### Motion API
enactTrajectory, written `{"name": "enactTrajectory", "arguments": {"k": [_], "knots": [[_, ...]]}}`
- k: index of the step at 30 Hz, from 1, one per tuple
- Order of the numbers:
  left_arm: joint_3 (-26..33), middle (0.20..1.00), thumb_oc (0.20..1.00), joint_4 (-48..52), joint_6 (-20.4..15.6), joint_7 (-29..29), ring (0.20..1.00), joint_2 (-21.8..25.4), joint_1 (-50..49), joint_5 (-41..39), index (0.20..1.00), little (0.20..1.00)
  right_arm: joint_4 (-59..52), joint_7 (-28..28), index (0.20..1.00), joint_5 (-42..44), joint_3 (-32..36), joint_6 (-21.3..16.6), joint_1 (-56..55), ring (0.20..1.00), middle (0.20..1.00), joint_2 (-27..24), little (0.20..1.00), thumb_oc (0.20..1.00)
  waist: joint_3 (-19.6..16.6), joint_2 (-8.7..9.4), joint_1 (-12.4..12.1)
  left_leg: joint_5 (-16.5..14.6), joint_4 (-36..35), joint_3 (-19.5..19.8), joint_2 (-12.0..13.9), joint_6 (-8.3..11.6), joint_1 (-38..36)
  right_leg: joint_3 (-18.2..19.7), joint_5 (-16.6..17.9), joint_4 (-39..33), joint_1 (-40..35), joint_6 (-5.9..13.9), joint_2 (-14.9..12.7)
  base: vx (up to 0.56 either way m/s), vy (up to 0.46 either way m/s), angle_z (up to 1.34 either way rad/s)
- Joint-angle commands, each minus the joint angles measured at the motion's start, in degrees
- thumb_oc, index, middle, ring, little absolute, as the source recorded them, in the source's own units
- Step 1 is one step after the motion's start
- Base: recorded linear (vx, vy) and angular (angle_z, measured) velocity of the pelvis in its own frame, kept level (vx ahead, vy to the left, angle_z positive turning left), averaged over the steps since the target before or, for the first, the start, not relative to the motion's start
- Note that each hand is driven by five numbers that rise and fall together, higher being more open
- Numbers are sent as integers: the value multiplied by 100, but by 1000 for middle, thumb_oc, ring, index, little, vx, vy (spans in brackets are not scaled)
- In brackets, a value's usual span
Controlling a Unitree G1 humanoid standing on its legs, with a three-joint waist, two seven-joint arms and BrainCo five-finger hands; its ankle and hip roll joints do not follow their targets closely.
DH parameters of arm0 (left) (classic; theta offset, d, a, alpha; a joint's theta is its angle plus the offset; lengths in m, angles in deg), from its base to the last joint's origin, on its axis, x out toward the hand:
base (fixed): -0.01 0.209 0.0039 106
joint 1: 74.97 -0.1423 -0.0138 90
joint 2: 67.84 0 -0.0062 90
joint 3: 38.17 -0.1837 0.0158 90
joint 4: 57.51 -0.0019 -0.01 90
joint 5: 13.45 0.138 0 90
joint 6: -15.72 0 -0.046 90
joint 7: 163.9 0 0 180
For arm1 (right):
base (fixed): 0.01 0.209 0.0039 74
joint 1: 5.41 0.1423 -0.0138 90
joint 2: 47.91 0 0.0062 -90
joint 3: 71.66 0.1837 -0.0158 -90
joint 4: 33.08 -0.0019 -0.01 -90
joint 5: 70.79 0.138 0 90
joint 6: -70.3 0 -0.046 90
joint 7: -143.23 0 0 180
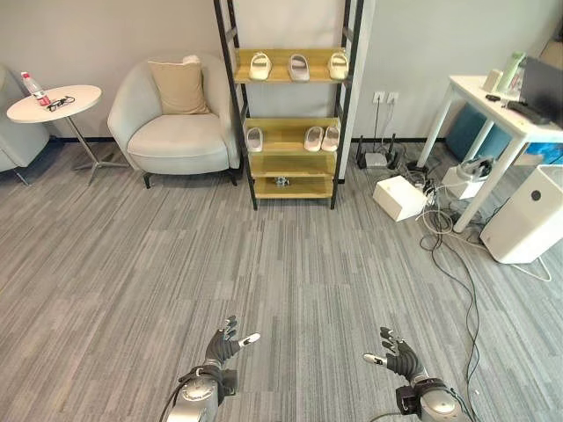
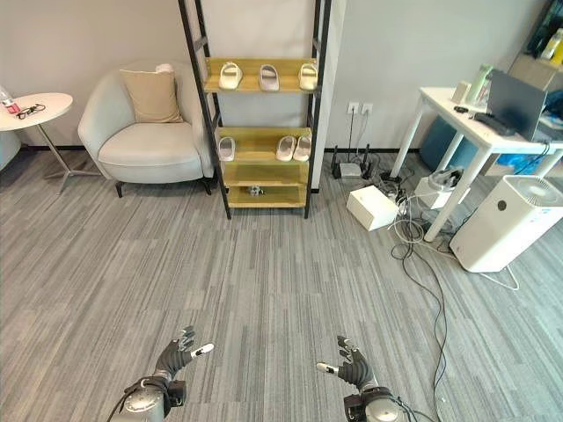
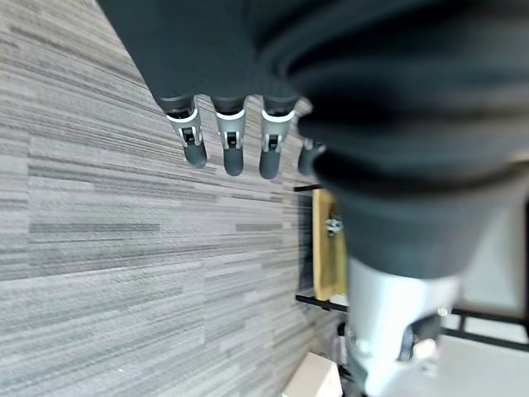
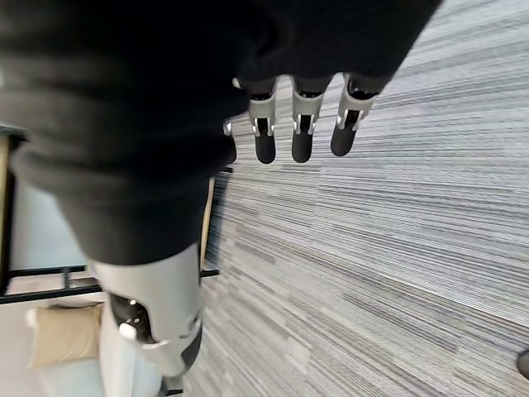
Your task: Arrange the slippers neatly on the shoe rack.
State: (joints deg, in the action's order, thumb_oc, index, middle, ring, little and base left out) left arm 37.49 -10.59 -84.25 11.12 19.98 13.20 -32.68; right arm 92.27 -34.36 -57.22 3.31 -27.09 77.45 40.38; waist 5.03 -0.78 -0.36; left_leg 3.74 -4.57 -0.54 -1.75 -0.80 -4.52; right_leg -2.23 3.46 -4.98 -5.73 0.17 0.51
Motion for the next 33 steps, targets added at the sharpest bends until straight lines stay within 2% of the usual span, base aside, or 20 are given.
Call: {"name": "enactTrajectory", "arguments": {"k": [1, 22, 33], "knots": [[14, 1000, 1000, -43, -207, -57, 1000, 42, 355, -83, 1000, 1000, -438, 60, 1000, 10, 73, -251, 123, 1000, 1000, -101, 1000, 1000, -72, 267, -14, -326, -43, 280, 131, 287, -133, 69, -300, -2, -41, 641, -404, 0, 0, 0], [32, 1000, 1000, -72, -125, -31, 1000, -16, 264, -163, 1000, 1000, -293, -23, 1000, -2, -27, -162, 53, 1000, 1000, -50, 1000, 1000, -59, 267, -2, -342, -43, 256, 116, 264, -180, 100, -261, -2, -56, 653, -445, -2, 2, -1], [9, 1000, 1000, -106, -121, -45, 1000, -27, 253, -206, 1000, 1000, 136, -54, 1000, 115, -214, -93, 227, 1000, 1000, 59, 1000, 1000, -77, 274, -43, -358, -43, 294, 101, 244, -209, 90, -284, -2, -103, 642, -449, 0, 0, 0]]}}
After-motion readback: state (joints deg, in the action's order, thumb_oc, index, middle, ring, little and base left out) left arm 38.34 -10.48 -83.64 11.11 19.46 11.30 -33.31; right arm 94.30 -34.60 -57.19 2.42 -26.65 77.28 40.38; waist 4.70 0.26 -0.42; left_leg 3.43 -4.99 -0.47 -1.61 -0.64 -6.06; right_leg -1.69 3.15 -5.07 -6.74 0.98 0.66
